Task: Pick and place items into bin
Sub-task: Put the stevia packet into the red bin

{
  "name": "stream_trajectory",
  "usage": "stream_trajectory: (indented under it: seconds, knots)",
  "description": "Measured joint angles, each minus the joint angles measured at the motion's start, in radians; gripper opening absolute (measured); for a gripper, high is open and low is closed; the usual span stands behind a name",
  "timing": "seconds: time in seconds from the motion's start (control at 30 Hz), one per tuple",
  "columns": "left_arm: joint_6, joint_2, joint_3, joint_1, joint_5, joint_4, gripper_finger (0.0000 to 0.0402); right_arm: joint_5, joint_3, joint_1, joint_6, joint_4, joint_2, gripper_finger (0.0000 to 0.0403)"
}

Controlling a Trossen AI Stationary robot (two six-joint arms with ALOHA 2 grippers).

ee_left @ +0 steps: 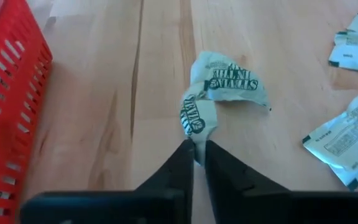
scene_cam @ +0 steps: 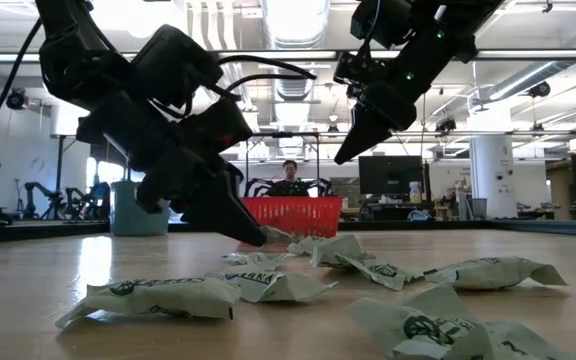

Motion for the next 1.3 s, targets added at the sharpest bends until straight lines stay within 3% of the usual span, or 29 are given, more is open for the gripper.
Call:
stream_trajectory:
  seconds: [0.27, 0.43, 0.63, 0.83, 1.07, 1.3]
  knots:
    - [0.018, -0.027, -0.001, -0.007, 0.035, -0.007, 0.0001, 0.000, -0.002, 0.000, 0.000, -0.007, 0.000, 0.0078]
    - [0.033, -0.113, -0.004, -0.008, 0.013, -0.072, 0.0000, 0.000, -0.005, 0.000, 0.000, -0.007, 0.000, 0.0078]
    - [0.101, -0.245, -0.021, -0.008, -0.134, -0.102, 0.0000, 0.000, -0.007, 0.000, 0.000, -0.007, 0.000, 0.0081]
    - [0.174, -0.318, -0.028, 0.040, -0.370, -0.174, 0.0000, 0.000, -0.008, 0.000, 0.015, -0.007, 0.000, 0.0073]
    - [0.175, -0.290, -0.028, 0.155, -0.347, -0.169, 0.0000, 0.000, -0.013, 0.000, 0.019, -0.007, 0.000, 0.0077]
    - [0.186, -0.244, -0.024, 0.180, -0.336, -0.158, 0.0001, 0.000, -0.016, 0.000, 0.019, -0.007, 0.000, 0.0082]
